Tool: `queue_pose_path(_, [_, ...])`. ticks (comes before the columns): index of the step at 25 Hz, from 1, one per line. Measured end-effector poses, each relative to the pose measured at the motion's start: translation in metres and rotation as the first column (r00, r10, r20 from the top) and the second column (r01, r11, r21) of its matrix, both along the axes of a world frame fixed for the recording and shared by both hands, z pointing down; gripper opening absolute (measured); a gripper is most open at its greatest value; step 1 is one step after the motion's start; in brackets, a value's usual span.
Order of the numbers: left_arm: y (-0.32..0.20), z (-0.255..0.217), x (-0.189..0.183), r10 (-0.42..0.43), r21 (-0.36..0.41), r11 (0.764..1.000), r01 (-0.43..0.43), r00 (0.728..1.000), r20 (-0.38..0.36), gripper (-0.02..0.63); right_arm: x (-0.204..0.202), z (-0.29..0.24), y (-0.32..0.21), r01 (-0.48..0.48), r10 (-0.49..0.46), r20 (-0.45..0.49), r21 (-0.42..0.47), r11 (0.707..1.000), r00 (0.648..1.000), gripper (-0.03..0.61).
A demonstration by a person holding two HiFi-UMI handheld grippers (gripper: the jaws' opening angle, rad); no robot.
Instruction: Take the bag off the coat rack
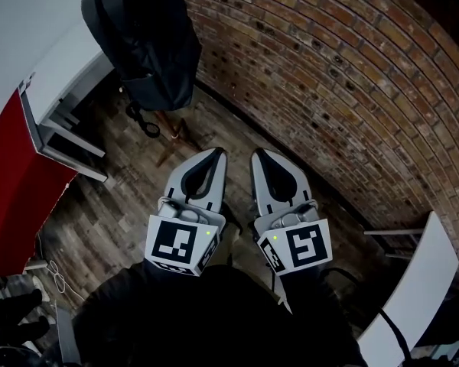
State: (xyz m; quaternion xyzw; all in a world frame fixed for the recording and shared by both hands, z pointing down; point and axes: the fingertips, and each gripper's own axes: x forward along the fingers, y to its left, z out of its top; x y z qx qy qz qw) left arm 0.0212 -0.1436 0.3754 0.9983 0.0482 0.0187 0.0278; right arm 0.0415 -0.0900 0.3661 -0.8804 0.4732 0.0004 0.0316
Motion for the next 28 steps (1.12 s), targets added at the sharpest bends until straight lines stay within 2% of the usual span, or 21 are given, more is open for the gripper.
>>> queue_pose_path(8, [-0.020, 0.010, 0.086, -0.025, -0.044, 0.999, 0.026, 0.999, 0.031, 0.009, 0.085, 0.013, -0.031, 0.050, -0.050, 0.033, -0.014, 0.999, 0.998, 0.008])
queue_pose_path(11, [-0.032, 0.021, 0.114, -0.034, -0.023, 0.999, 0.035, 0.998, 0.053, 0.009, 0.118, 0.019, -0.040, 0.060, -0.059, 0.043, -0.015, 0.998, 0.997, 0.007])
queue_pose_path(17, [-0.056, 0.019, 0.167, -0.081, -0.076, 0.993, 0.085, 0.995, 0.051, 0.009, 0.176, 0.016, -0.074, 0.112, -0.111, 0.040, -0.033, 0.993, 0.993, 0.008])
queue_pose_path(22, [-0.077, 0.012, 0.199, -0.124, -0.080, 0.989, 0.127, 0.992, 0.037, 0.009, 0.210, 0.003, -0.104, 0.179, -0.178, 0.012, -0.036, 0.983, 0.984, 0.008])
queue_pose_path(28, [-0.115, -0.009, 0.208, -0.227, -0.068, 0.972, 0.227, 0.974, 0.003, 0.009, 0.227, -0.019, -0.144, 0.270, -0.271, -0.025, -0.021, 0.963, 0.962, 0.006])
